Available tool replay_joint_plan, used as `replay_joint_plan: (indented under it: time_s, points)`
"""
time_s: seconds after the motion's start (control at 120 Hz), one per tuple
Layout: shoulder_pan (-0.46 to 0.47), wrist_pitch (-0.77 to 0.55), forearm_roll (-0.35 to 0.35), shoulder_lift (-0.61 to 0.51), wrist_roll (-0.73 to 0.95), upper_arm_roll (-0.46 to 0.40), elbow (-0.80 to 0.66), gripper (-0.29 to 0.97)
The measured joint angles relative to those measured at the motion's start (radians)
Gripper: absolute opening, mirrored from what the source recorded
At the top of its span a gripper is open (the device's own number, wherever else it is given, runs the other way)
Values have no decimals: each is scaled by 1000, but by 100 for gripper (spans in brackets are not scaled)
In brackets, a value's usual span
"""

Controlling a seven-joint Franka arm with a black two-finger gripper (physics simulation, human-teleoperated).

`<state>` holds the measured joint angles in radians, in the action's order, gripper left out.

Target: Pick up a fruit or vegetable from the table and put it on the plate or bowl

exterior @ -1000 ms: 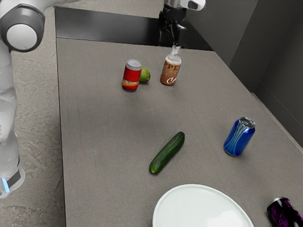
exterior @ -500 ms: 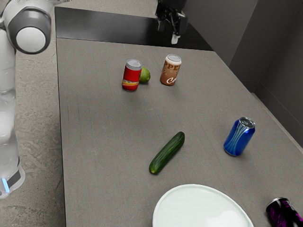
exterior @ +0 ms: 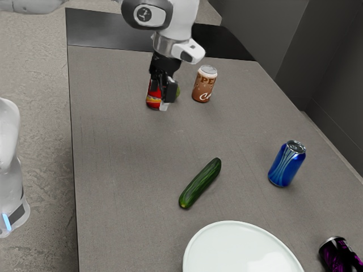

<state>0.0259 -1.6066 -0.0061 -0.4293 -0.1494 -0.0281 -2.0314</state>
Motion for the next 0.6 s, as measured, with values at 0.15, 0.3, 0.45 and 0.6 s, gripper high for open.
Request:
replay_joint_plan:
  time_s: [0.15,0.3,0.45,0.6]
  points:
    - [-15,-74,-19,27,-60,-3,-22,68]
    - [-17,-113,-25,67,-133,-2,-4,68]
    - [-16,-132,-40,124,-199,-41,31,68]
    - [-15,-160,-58,164,-253,-89,38,68]
